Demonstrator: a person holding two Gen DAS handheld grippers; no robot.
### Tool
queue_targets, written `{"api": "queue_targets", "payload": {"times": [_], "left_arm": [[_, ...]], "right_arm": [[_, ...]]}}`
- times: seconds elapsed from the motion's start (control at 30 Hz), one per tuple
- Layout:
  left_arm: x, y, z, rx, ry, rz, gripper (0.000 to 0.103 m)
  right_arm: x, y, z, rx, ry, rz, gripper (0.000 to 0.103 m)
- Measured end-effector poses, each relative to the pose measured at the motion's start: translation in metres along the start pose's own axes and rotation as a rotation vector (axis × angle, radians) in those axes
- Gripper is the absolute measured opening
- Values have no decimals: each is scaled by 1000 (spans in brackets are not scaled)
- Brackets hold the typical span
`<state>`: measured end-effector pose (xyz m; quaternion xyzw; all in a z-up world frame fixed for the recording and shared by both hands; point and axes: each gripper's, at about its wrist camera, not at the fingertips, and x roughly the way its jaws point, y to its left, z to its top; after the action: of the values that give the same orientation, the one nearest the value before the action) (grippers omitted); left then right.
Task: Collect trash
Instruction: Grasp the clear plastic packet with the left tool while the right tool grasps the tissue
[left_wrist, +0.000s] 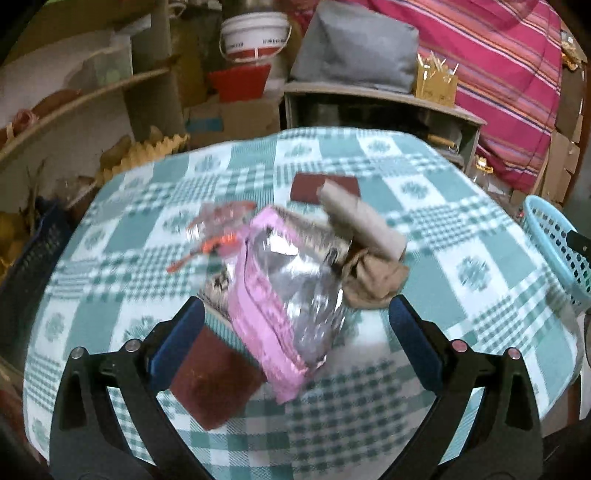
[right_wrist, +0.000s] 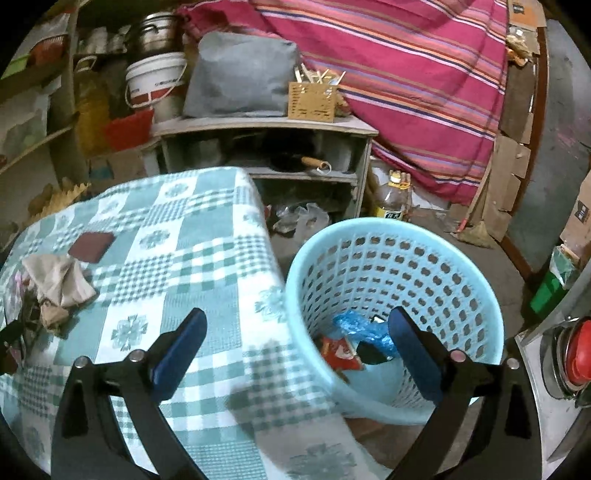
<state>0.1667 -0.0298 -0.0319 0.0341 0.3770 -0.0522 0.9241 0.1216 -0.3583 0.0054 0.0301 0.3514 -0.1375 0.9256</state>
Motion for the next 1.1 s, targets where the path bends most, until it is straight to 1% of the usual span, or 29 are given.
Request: {"api": "queue_targets", "payload": {"times": [0.03, 0.07, 0.13, 0.2, 0.23, 0.27, 0.3, 0.43, 0.47, 0.5, 0.63, 0.77, 0.97, 1.1], "left_arm": [[2, 0, -1, 3, 1, 0, 96], [4, 0, -1, 9, 0, -1, 94], [7, 0, 1, 18, 4, -10, 86], [12, 0, 3, 22, 20, -26, 71], [15, 1, 3, 20, 26, -24, 68], [16, 3, 4, 17, 30, -20, 60], [17, 5, 4, 11, 29, -23, 51], [9, 12, 7, 0, 0, -49, 29], [7, 12, 7, 4, -5, -50, 11], [6, 13, 8, 7, 1, -64, 0], [3, 20, 11, -10, 5, -75, 0], [-7, 32, 18, -42, -17, -90, 0], [-33, 51, 50, -56, -103, -92, 0], [-39, 67, 70, -65, -152, -88, 0]], "right_arm": [[1, 1, -1, -3, 5, 1, 96], [1, 2, -2, -4, 8, 3, 96], [2, 2, -1, -4, 11, 7, 96], [3, 2, -2, 2, 16, 10, 96], [4, 2, -1, 5, 21, 15, 96], [5, 1, -1, 7, 23, 18, 96], [5, 1, -1, 8, 25, 20, 96], [4, 3, -1, 2, 22, 22, 96], [3, 4, 0, 2, 23, 25, 96], [3, 6, 0, 2, 22, 28, 96], [-1, 16, 1, -19, 16, 43, 96], [-6, 30, 4, -52, 6, 58, 96], [-13, 61, 12, -87, -11, 100, 96], [-17, 87, 17, -122, -19, 130, 96]]}}
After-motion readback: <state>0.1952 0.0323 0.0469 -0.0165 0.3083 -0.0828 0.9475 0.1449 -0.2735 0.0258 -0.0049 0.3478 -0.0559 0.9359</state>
